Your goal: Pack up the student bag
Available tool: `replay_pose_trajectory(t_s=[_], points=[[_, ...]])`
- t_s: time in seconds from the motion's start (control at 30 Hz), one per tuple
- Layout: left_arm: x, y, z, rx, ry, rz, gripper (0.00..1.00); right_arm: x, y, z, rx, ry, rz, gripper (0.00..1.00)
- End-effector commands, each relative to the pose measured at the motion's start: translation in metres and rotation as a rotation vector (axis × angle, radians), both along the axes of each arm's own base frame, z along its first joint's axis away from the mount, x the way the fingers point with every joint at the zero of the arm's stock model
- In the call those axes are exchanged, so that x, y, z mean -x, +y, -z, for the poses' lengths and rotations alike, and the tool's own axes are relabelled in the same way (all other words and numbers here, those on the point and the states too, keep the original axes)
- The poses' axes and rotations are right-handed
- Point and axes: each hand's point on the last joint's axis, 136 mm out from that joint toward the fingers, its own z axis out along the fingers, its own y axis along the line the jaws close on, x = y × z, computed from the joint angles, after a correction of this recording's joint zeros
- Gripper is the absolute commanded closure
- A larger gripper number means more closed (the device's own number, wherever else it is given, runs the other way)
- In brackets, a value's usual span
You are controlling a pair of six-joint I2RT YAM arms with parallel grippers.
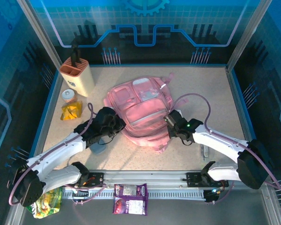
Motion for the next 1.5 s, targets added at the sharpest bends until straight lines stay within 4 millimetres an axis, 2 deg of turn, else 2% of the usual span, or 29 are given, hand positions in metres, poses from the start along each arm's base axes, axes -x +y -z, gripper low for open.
replay_pose_trajectory(t_s=[0.0,0.03,0.1,0.23,0.33,0.4,0.53,0.6,0.7,0.8,0.9,1.03,1.1,1.13,1.27,1.47], points=[[0.013,-0.005,0.009,0.021,0.027,-0.038,0.76,0.008,-0.001,0.007,0.003,0.025,0.007,1.0],[0.018,-0.003,0.016,-0.006,0.046,-0.055,0.68,0.008,0.0,0.008,-0.002,0.024,0.004,1.0],[0.028,0.0,0.027,-0.044,0.087,-0.079,0.58,0.007,0.001,0.01,-0.003,0.022,0.002,1.0],[0.037,-0.013,0.046,0.033,0.129,-0.11,0.44,0.004,0.003,0.01,0.008,0.018,-0.007,1.0],[0.039,-0.018,0.054,0.021,0.156,-0.124,0.37,0.003,0.002,0.009,0.016,0.015,-0.012,1.0],[0.038,-0.021,0.063,0.023,0.191,-0.143,0.35,0.003,0.001,0.009,0.025,0.012,-0.017,1.0],[0.026,-0.033,0.076,0.081,0.188,-0.174,0.34,0.005,0.001,0.009,0.04,0.008,-0.041,1.0],[0.01,-0.043,0.07,0.102,0.13,-0.153,0.37,0.009,0.003,0.012,0.044,0.017,-0.051,1.0],[-0.008,-0.037,0.072,0.05,0.137,-0.149,0.44,0.015,0.008,0.013,0.047,0.02,-0.073,1.0],[-0.033,-0.031,0.071,0.071,0.094,-0.138,0.47,0.025,0.023,0.015,0.035,0.028,-0.11,1.0],[-0.06,-0.023,0.065,0.083,0.074,-0.104,0.49,0.035,0.047,0.016,0.007,0.04,-0.15,1.0],[-0.089,-0.008,0.05,0.029,-0.002,-0.083,0.49,0.039,0.095,0.012,-0.072,0.04,-0.214,1.0],[-0.097,0.0,0.047,0.013,-0.013,-0.064,0.47,0.037,0.116,0.01,-0.096,0.031,-0.241,1.0],[-0.101,0.006,0.046,0.006,-0.018,-0.059,0.45,0.032,0.132,0.003,-0.129,0.018,-0.255,1.0],[-0.091,0.039,0.054,-0.031,0.01,-0.096,0.41,0.019,0.156,-0.005,-0.178,-0.001,-0.271,1.0],[-0.048,0.051,0.05,-0.009,0.073,-0.072,0.34,0.017,0.156,-0.007,-0.163,-0.003,-0.287,1.0]])
